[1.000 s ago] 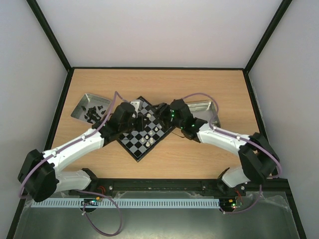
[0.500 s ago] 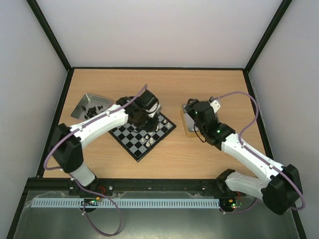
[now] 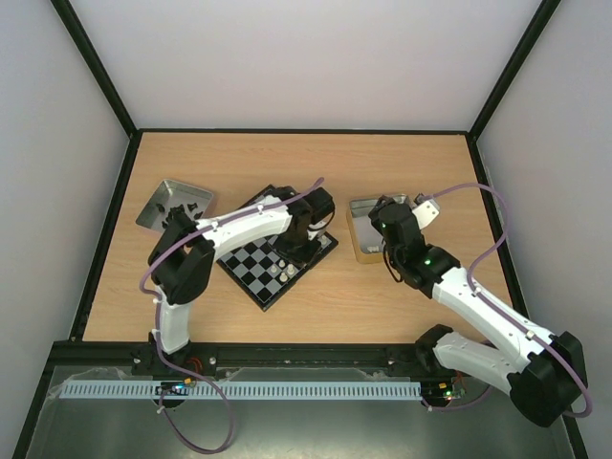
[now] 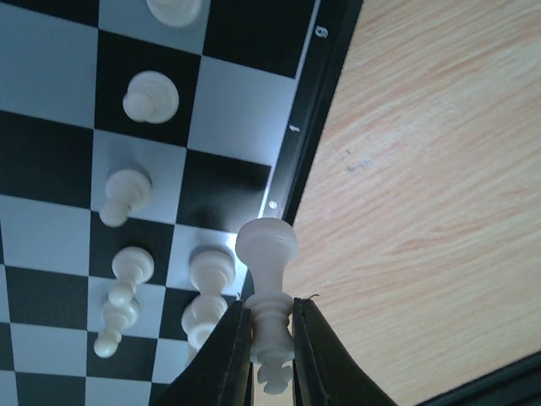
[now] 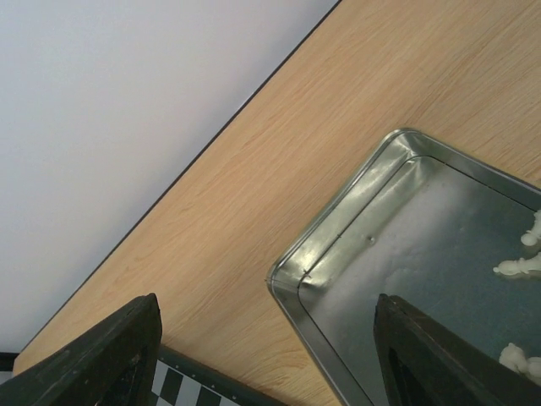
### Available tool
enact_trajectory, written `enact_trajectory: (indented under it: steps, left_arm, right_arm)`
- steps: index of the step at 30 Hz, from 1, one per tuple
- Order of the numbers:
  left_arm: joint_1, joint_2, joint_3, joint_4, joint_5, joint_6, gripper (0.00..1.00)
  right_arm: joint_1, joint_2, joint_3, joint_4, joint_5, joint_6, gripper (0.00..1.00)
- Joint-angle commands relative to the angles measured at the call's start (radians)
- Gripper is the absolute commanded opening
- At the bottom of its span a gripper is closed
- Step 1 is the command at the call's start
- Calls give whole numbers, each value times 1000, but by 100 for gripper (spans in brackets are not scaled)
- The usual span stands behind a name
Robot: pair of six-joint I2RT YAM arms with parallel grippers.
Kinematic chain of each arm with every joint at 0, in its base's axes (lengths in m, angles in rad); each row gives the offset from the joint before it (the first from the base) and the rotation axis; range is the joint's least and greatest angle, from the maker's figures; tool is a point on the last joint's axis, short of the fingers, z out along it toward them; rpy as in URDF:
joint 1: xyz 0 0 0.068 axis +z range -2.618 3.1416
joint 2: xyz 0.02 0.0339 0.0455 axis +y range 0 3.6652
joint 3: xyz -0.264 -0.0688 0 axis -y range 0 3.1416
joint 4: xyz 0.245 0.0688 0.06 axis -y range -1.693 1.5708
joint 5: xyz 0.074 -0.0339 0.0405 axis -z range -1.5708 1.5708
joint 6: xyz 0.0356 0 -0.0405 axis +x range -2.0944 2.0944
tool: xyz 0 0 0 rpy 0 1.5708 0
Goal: Set up the chess pieces on the board
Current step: Place the chess piece on the chessboard.
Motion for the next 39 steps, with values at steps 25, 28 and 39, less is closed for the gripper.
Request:
enact_trajectory:
  steps: [25,28,39]
  left_arm:
    - [16,100,85,-34,-91,13,30]
    - [16,89,82,-19,-78,11,28]
    - [35,73,50,8,-90,-2,21]
  right_arm:
    - [-5,-20,-48,-5,20,8,69]
    - [-5,-22,-48,-6,21,7,69]
    - [-5,-26,-50,-10,23,7,69]
